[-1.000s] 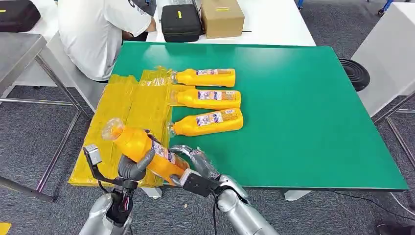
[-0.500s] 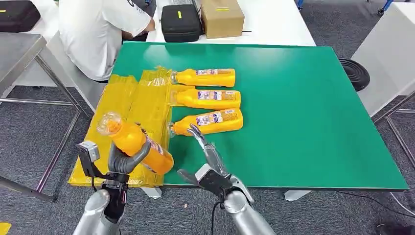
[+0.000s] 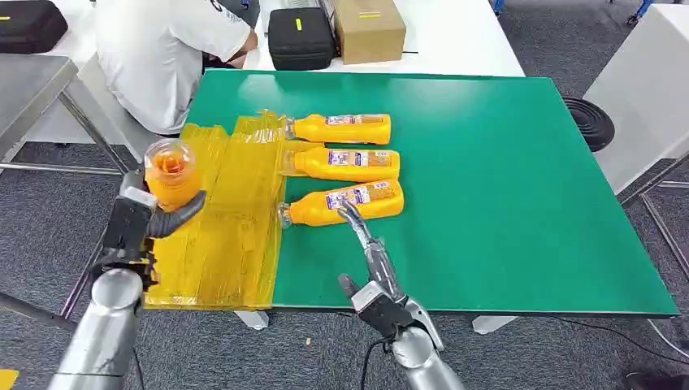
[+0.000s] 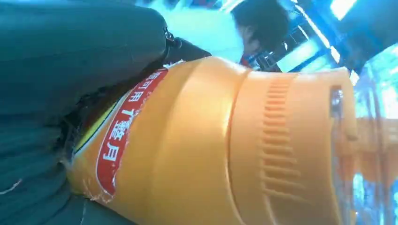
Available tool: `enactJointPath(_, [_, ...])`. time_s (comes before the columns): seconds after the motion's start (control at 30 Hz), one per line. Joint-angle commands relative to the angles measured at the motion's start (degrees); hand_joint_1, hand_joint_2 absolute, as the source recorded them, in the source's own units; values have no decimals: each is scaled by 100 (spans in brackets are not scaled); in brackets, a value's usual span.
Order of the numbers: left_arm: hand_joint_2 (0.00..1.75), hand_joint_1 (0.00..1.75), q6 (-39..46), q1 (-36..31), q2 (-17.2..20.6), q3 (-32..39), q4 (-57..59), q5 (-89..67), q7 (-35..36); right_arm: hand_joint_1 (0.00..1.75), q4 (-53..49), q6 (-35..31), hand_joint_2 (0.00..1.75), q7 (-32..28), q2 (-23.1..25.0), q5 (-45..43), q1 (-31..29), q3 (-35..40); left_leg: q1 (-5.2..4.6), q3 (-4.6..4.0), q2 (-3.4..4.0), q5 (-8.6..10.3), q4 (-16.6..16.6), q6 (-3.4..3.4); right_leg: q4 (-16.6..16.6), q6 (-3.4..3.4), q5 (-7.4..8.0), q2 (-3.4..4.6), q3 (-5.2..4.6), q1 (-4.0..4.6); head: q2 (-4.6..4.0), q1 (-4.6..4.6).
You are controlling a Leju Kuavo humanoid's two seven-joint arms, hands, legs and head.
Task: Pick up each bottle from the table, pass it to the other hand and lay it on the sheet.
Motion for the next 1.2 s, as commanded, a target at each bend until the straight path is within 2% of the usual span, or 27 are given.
enactJointPath(0.03, [175,175,-2381,-2651,2414,-1986,2289,-1263,19,0,-460,141,175,-87,-333,-503,77,-572,8,8,-18,0,5,-5,8,-15,-9,-25,13,11,0,2])
enactJointPath(0.1, [175,175,-2753,-2899,2399,-2632,2578,-1458,2,0,-364,189,175,-87,-275,-435,-31,-610,14,13,-17,1,7,-11,9,-22,-7,-25,18,17,0,0])
enactJointPath(0.17, [175,175,-2815,-3129,2187,-3389,3077,-1500,21,0,-302,189,175,-87,-268,-383,-72,-603,13,19,-14,1,8,-13,10,-31,-4,-20,18,15,0,2])
enactJointPath(0.27, [175,175,-2661,-3165,2128,-3593,3209,-1369,71,0,-294,151,175,-87,-297,-419,-73,-559,10,36,-10,3,-4,-10,0,-29,-3,-18,35,9,0,-4])
enactJointPath(0.3, [175,175,-2674,-3159,2056,-3774,3279,-1444,83,0,-306,83,175,-87,-329,-403,-19,-539,12,17,3,8,-4,-11,-1,-26,6,-4,14,9,0,2])
enactJointPath(0.37, [175,175,-2536,-3147,1766,-4022,3721,-1492,78,0,-412,-15,175,-87,-399,-453,122,-472,12,35,-7,1,-6,-10,-5,-28,-2,-14,42,11,0,4])
enactJointPath(0.4, [175,175,-2448,-3105,1640,-4109,3886,-1504,83,0,-433,-36,175,-87,-416,-471,155,-451,11,18,10,6,-5,-12,-2,-24,8,5,17,7,0,-2])
enactJointPath(0.43, [175,175,-2327,-3083,1498,-4106,4162,-1412,85,0,-428,-68,175,-87,-432,-487,179,-436,9,45,-6,0,-11,-10,-9,-28,-3,-12,50,8,0,0])
enactJointPath(0.47, [175,175,-2182,-3014,1451,-4152,4257,-1398,86,0,-425,-73,175,-87,-448,-500,180,-419,8,38,-1,1,-10,-11,-7,-27,-1,-7,38,7,0,0])
enactJointPath(0.73, [175,175,-1983,-2843,1412,-4084,4246,-1268,154,0,-336,-66,175,-87,-445,-514,117,-425,8,16,15,2,-3,-15,-1,-25,7,10,11,10,0,-2])
enactJointPath(0.9, [175,175,-1210,-2315,688,-3823,4427,-1122,463,0,-212,-118,175,-87,-415,-574,-5,-419,8,48,6,-7,-9,-11,-9,-29,-5,-2,49,11,0,-2])
enactJointPath(0.93, [175,175,-992,-2247,575,-3852,4427,-1219,545,0,-208,-122,175,-87,-408,-543,-7,-434,3,29,8,2,-11,-12,-7,-23,4,4,28,4,0,-2])
enactJointPath(0.97, [175,175,-790,-2178,453,-3855,4414,-1301,660,0,-205,-118,175,-87,-407,-519,-5,-446,2,55,-5,-3,-17,-8,-17,-26,-5,-11,61,5,0,0])
enactJointPath(1.0, [175,175,-615,-2106,313,-3838,4399,-1362,765,0,-198,-127,175,-87,-416,-486,5,-461,3,34,6,0,-11,-10,-10,-23,3,3,36,4,0,-2])
enactJointPath(1.1, [175,175,-473,-2118,134,-3836,4489,-1556,936,0,-113,-164,175,-87,-448,-513,-51,-449,2,48,-10,-8,-9,-8,-14,-26,-7,-12,62,6,0,2])
enactJointPath(1.2, [175,175,-450,-2162,182,-3792,4530,-1650,969,0,10,-143,175,-87,-427,-542,-142,-400,-9,23,-3,1,-7,-12,-6,-24,5,3,30,-5,0,-2])
